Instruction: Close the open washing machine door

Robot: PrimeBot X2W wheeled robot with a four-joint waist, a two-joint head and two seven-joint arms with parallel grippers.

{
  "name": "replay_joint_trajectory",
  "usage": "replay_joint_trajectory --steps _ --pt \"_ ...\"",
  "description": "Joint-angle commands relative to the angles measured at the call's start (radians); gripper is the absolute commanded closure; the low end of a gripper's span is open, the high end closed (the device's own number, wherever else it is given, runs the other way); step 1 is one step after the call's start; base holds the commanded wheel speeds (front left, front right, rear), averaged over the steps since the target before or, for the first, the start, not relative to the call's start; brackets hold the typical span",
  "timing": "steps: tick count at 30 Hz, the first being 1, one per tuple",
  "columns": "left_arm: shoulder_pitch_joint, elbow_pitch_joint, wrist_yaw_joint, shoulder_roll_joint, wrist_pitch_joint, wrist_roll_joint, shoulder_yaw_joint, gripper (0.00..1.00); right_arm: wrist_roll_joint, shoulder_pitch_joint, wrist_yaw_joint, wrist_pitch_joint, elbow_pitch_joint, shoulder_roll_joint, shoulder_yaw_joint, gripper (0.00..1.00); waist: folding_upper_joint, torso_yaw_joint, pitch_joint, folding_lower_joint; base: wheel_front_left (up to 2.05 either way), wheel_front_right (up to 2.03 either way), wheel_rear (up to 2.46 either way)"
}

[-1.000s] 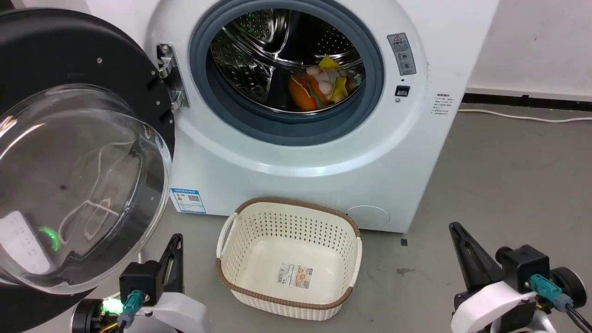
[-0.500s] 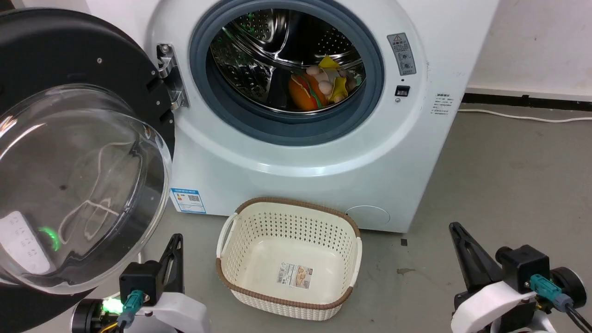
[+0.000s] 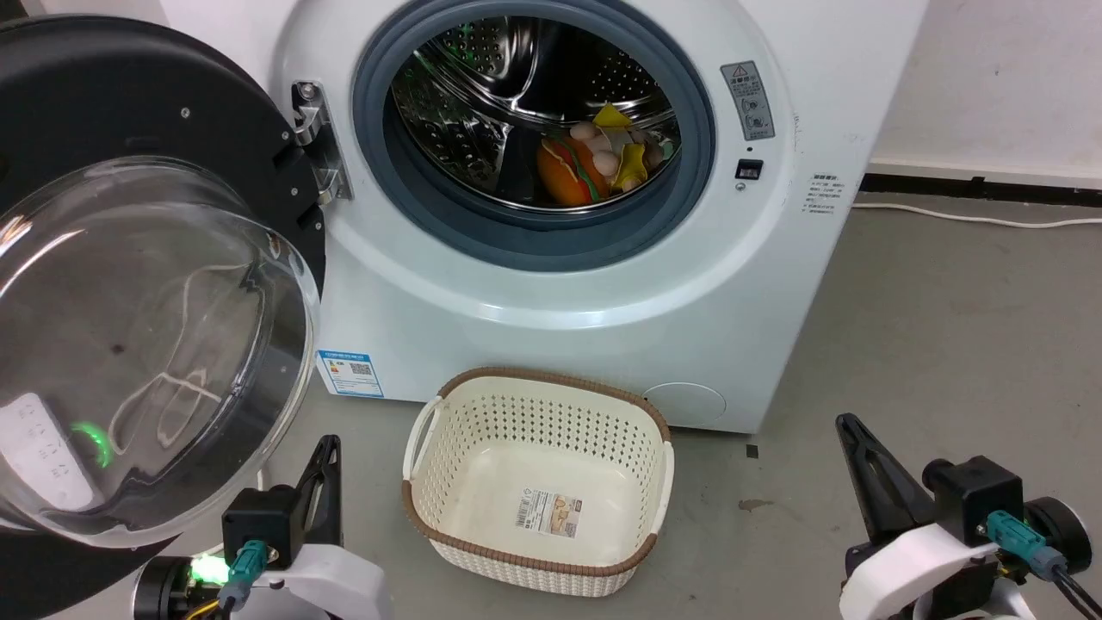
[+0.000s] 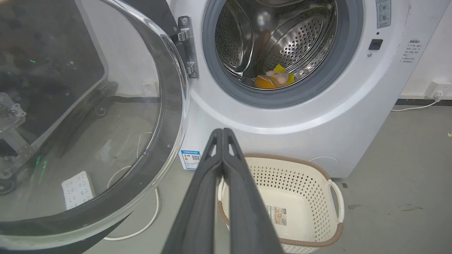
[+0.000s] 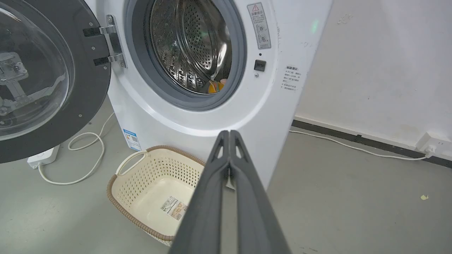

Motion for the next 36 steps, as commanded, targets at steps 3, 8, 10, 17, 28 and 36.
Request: replay_joint_trajectory --steps 3,8,10,17,28,36 --pt "-0.015 -0.004 0.003 -0.001 0.0 0.003 0.002 1.0 -0.007 0.018 0.001 0.0 -0.005 0.004 -0.002 1.0 -0.0001 0.0 0.0 0.0 0.0 0.0 0.0" --pt "-0.015 -0.004 0.003 -0.001 0.0 0.003 0.002 1.0 -0.007 0.018 0.001 0.0 -0.005 0.004 -0.002 1.0 -0.0001 0.0 0.0 0.0 0.0 0.0 0.0" --pt "-0.015 -0.004 0.003 -0.001 0.0 0.003 0.002 1.0 -0.007 0.018 0.001 0.0 -0.005 0.004 -0.002 1.0 -0.0001 0.0 0.0 0.0 0.0 0.0 0.0" --pt "-0.015 -0.004 0.003 -0.001 0.0 0.003 0.002 1.0 -0.007 0.018 0.001 0.0 -0.005 0.004 -0.002 1.0 -0.0001 0.0 0.0 0.0 0.0 0.0 0.0" --pt "-0.015 -0.004 0.003 -0.001 0.0 0.003 0.002 1.0 -0.007 0.018 0.001 0.0 -0.005 0.004 -0.002 1.0 -0.0001 0.0 0.0 0.0 0.0 0.0 0.0" --pt "0.003 -0.001 0.001 0.0 -0.011 -0.005 -0.003 0.0 0.014 0.001 0.0 -0.011 0.001 0.0 -0.008 0.0 -0.0001 0.001 0.0 0.0 0.0 0.0 0.0"
